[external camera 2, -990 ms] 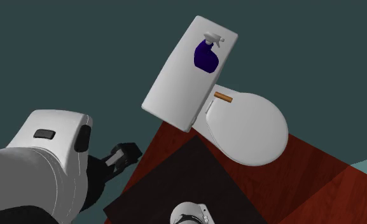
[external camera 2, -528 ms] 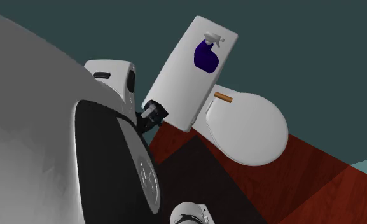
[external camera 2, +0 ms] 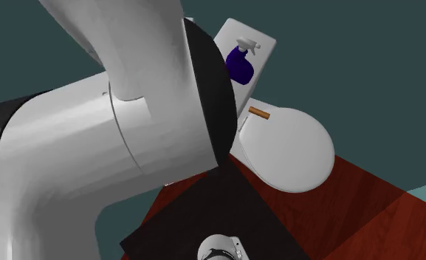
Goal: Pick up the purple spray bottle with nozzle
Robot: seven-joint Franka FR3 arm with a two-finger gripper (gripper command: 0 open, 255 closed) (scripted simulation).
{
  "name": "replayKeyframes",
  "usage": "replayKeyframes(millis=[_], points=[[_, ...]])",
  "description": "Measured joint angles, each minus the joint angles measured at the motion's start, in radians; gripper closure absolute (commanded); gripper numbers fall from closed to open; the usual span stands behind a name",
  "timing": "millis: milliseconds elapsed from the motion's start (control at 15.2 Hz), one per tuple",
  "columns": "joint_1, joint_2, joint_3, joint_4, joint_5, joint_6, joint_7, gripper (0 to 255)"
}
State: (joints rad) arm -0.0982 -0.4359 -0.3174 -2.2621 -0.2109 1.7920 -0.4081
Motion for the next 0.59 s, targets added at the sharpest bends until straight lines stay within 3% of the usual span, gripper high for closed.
replayKeyframes(millis=[594], points=[[-0.021, 0.303, -0.147, 0.214, 0.048, 0.109, -0.233, 0]])
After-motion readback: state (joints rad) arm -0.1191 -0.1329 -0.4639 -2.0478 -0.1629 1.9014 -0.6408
